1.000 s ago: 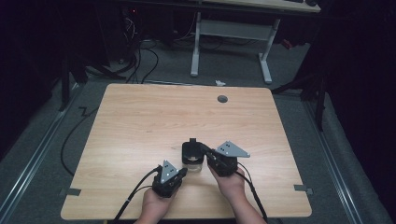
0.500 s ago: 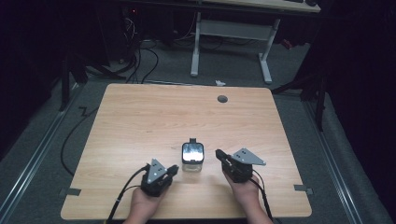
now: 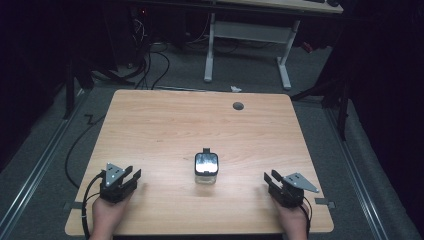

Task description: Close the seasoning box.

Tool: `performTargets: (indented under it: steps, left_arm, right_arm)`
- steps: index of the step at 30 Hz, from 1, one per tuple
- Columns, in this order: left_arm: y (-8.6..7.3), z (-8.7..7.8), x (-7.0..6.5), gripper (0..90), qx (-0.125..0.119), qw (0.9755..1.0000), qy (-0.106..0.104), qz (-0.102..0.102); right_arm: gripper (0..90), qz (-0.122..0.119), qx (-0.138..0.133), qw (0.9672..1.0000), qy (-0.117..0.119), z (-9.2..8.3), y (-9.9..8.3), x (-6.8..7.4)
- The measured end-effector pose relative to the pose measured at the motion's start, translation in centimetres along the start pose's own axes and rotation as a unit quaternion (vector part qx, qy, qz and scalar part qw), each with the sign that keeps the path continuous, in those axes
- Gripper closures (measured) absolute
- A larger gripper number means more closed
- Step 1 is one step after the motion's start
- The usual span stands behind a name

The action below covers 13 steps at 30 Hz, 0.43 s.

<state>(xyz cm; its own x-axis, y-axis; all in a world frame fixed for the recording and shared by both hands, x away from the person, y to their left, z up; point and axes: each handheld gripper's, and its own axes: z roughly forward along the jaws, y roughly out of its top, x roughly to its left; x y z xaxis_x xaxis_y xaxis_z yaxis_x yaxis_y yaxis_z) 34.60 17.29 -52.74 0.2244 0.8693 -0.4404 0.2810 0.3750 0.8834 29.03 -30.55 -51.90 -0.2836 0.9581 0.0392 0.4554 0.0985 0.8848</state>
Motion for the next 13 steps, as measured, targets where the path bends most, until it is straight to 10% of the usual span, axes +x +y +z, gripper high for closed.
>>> performTargets:
  steps: [13]
  left_arm:
    - [-1.3,0.3,-1.5,60.6,0.017,0.9994,-0.008,0.031]
  right_arm:
    - [62.4,0.004,-0.009,0.9999,-0.011,-0.7,0.1,-1.3]
